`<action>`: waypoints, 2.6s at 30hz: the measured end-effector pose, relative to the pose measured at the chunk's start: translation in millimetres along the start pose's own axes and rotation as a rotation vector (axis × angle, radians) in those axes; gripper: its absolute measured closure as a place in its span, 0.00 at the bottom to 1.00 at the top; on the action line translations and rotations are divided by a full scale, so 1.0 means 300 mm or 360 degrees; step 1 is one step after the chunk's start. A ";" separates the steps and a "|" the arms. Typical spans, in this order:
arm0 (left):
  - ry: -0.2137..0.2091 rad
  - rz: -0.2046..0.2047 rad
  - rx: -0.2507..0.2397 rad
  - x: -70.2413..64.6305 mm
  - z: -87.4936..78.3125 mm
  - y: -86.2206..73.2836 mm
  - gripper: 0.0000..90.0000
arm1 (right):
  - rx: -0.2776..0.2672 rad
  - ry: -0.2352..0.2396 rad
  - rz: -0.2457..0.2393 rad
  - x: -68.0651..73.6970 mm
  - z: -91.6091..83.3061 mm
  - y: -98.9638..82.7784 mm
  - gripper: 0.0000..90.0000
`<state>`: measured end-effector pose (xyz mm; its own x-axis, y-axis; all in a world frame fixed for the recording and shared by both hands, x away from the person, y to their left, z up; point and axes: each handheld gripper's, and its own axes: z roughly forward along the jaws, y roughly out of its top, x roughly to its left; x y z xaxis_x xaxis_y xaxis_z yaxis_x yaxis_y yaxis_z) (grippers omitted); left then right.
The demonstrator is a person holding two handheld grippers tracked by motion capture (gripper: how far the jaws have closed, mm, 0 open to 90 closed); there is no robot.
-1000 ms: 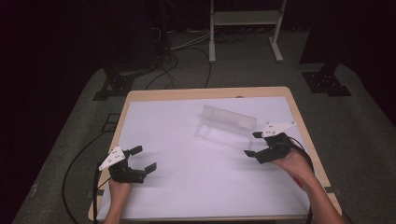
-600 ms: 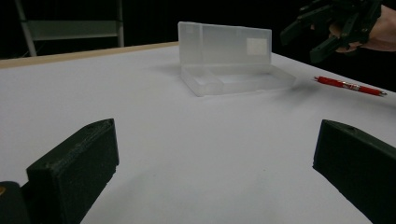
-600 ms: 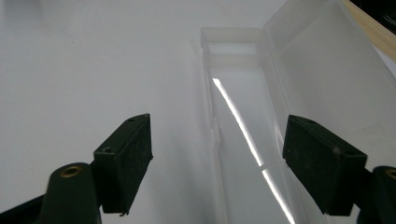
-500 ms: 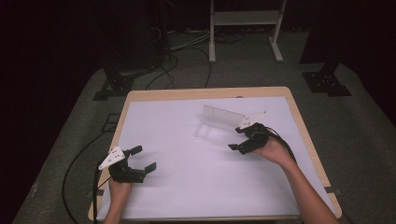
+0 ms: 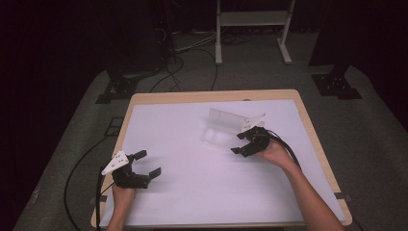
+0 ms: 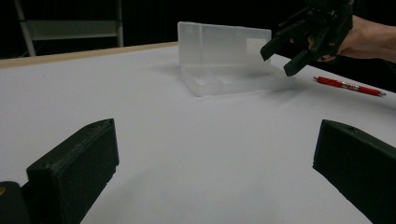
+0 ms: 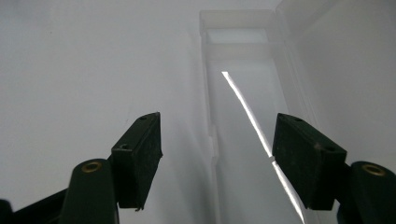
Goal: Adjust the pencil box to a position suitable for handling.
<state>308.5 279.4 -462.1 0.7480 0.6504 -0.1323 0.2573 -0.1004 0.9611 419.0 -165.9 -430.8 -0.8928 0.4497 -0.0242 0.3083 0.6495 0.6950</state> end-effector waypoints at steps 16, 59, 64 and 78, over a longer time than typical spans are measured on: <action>-0.0003 -0.0018 -0.0001 0.003 0.001 0.000 0.00 | 0.0072 0.0048 0.0021 -0.012 0.075 -0.011 0.59; 0.0007 -0.0043 0.0000 0.009 0.002 0.001 0.00 | 0.0049 0.0031 -0.0098 -0.006 0.092 -0.009 0.95; 0.0010 -0.0051 0.0004 0.011 0.001 0.001 0.00 | 0.0018 0.0023 -0.0146 0.004 0.080 0.000 0.95; 0.0013 -0.0061 0.0001 0.012 0.002 0.001 0.00 | -0.0070 0.0106 -0.0247 0.077 0.009 0.036 0.95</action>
<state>311.5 281.3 -462.4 0.7328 0.6597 -0.1670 0.2860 -0.0760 0.9552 402.8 -146.8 -425.9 -0.9489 0.3035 -0.0867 0.1519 0.6798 0.7175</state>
